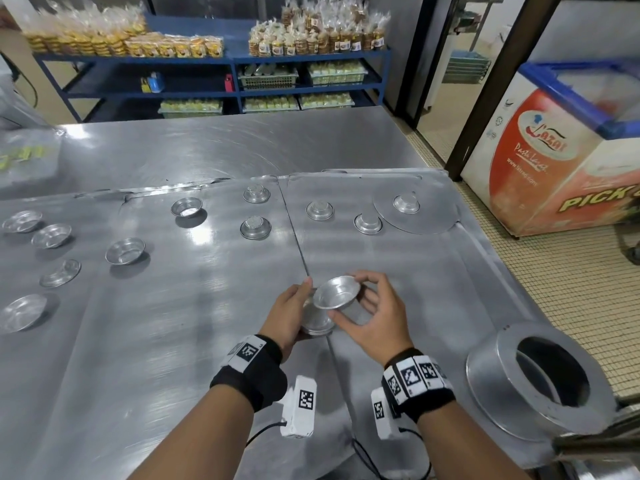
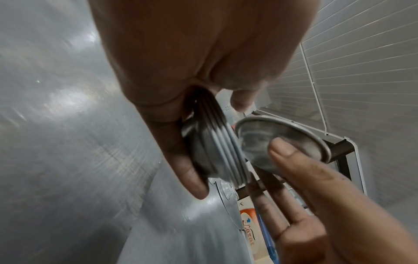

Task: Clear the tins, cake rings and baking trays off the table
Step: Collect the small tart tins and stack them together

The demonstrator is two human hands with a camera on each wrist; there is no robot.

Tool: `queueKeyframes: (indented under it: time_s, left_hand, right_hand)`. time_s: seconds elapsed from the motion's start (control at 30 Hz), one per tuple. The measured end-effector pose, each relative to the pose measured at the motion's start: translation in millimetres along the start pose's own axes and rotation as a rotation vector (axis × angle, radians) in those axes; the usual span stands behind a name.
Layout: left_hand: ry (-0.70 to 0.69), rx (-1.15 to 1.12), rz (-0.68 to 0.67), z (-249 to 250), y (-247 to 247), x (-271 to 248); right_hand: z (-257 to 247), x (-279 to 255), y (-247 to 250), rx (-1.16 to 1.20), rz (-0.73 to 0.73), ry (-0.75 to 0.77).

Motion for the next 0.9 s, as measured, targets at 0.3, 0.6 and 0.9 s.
queueKeyframes:
  time_s: [0.3,0.6,0.9]
  left_hand:
    - [-0.037,0.098,0.000,-0.4,0.7,6.5]
    - [-0.075,0.105,0.103,3.8,10.4,27.9]
    - [-0.061,0.122,0.132,10.7,13.9,50.2]
  right_hand:
    - [6.7,-0.3,-19.6,0.002,-0.235,-0.091]
    - [38.3,52.2,-7.3,-0.230,-0.392,-0.199]
    - [112.9,163.5,25.5,-0.896,-0.251,-0.266]
Point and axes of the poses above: each hand's wrist, its own x-axis towards the middle knuckle, its own y-axis out of the back of the hand, z = x × y, the point moved 5 cm from there along x, towards the middle knuckle, and after that the axes turned 2 degrees about -z, right-handed, at the moved point
